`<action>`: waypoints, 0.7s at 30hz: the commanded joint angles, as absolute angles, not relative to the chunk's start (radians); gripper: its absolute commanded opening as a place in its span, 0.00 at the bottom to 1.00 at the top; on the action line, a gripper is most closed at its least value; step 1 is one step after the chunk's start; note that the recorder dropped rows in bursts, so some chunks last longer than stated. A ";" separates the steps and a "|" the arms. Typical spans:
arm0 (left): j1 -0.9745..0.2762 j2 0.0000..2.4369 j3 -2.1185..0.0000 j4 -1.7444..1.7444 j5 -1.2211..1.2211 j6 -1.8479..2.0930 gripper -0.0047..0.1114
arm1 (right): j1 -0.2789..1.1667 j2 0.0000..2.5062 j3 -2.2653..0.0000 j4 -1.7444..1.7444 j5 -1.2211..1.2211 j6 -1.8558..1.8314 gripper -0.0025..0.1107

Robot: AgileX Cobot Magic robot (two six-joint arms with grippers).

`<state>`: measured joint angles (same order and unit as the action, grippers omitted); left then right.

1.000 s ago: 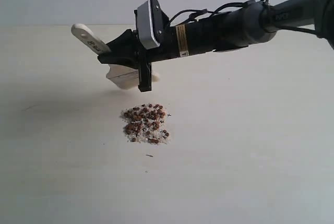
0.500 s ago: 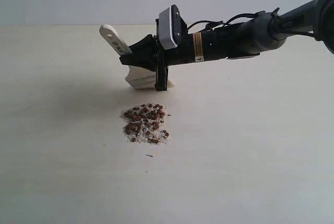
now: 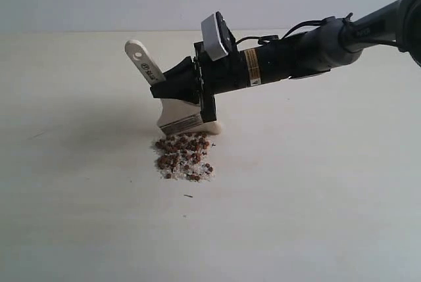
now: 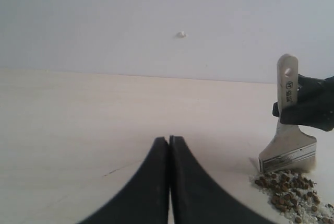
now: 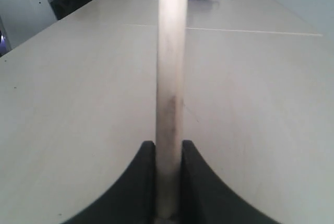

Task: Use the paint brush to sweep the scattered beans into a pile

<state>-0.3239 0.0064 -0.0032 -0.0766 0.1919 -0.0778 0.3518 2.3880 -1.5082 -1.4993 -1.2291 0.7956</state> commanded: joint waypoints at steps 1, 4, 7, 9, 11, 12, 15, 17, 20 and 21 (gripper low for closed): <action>-0.330 0.000 0.000 -0.075 0.193 -0.082 0.04 | 0.349 2.387 -1.491 -1.500 -1.221 0.809 0.02; -0.330 0.000 0.000 -0.075 0.193 -0.082 0.04 | 0.349 2.381 -1.491 -1.485 -1.221 0.806 0.02; -0.330 0.000 0.000 -0.075 0.193 -0.082 0.04 | 0.349 2.370 -1.493 -1.447 -1.221 0.768 0.02; -0.330 0.000 0.000 -0.075 0.193 -0.082 0.04 | 0.347 2.350 -1.493 -1.423 -1.221 0.738 0.02; -0.330 0.000 0.000 -0.075 0.193 -0.082 0.04 | 0.344 2.322 -1.493 -1.409 -1.221 0.704 0.02; -0.330 0.000 0.000 -0.075 0.193 -0.082 0.04 | 0.344 2.305 -1.493 -1.404 -1.221 0.695 0.02; -0.330 0.000 0.000 -0.075 0.193 -0.082 0.04 | 0.338 2.253 -1.493 -1.429 -1.221 0.702 0.02; -0.330 0.000 0.000 -0.075 0.193 -0.082 0.04 | 0.336 2.216 -1.493 -1.492 -1.221 0.752 0.02; -0.330 0.000 0.000 -0.075 0.193 -0.082 0.04 | 0.336 2.167 -1.491 -1.640 -1.221 0.876 0.02; -0.330 0.000 0.000 -0.075 0.193 -0.082 0.04 | 0.336 2.156 -1.487 -1.684 -1.221 0.905 0.02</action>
